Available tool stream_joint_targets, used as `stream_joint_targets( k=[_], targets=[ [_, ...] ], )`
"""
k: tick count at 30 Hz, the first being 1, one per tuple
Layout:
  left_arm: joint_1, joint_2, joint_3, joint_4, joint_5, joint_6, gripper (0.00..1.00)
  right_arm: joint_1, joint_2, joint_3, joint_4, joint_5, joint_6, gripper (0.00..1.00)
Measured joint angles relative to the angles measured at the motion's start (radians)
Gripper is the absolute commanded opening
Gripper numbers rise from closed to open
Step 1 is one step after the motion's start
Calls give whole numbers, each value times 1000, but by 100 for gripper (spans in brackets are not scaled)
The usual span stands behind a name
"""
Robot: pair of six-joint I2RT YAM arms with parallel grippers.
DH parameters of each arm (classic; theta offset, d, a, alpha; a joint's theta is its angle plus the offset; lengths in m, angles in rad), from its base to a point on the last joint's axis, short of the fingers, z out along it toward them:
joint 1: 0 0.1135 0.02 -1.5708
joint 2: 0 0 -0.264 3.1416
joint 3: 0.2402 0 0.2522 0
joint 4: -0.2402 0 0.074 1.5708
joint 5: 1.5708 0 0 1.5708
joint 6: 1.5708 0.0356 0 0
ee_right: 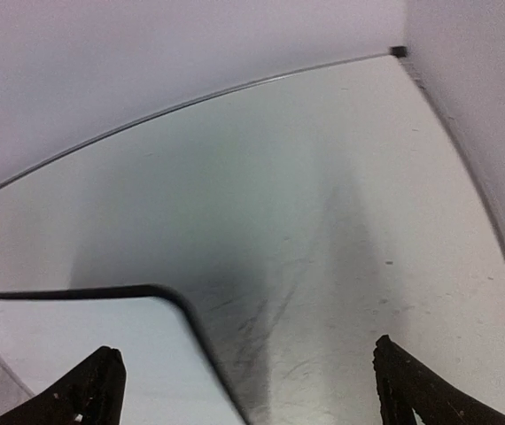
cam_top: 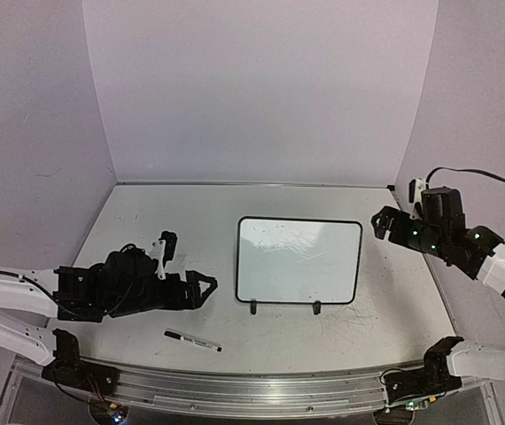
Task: Write a sentence on the whiteboard
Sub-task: Move the whiteboard to the center of the board.
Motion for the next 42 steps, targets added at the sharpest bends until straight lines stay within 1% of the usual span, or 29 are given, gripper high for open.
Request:
stream_joint_targets(
  k=[2, 4, 8, 15, 20, 26, 29, 36, 42],
  targets=[
    [0, 48, 0, 18, 20, 1, 98, -106, 11, -53, 11, -2, -14, 98],
    [0, 85, 0, 31, 31, 1, 98, -142, 52, -82, 14, -10, -25, 98],
    [0, 122, 0, 59, 50, 0, 98, -142, 149, -100, 59, -12, -45, 98],
    [0, 113, -4, 109, 64, -18, 98, -141, 217, -147, 165, -23, -84, 98],
    [0, 64, -36, 131, 63, -34, 99, -129, 232, -166, 288, -144, -133, 98],
    [0, 66, -36, 137, 68, -46, 99, -92, 226, -178, 359, -234, -144, 98],
    [0, 81, -36, 139, 72, -49, 99, -99, 210, -184, 362, -220, -129, 98],
    [0, 143, -30, 150, 98, -45, 99, -165, 199, -187, 320, -140, -88, 98],
    [0, 160, -25, 158, 107, -42, 100, -141, 221, -186, 306, -148, -99, 98]
  ],
)
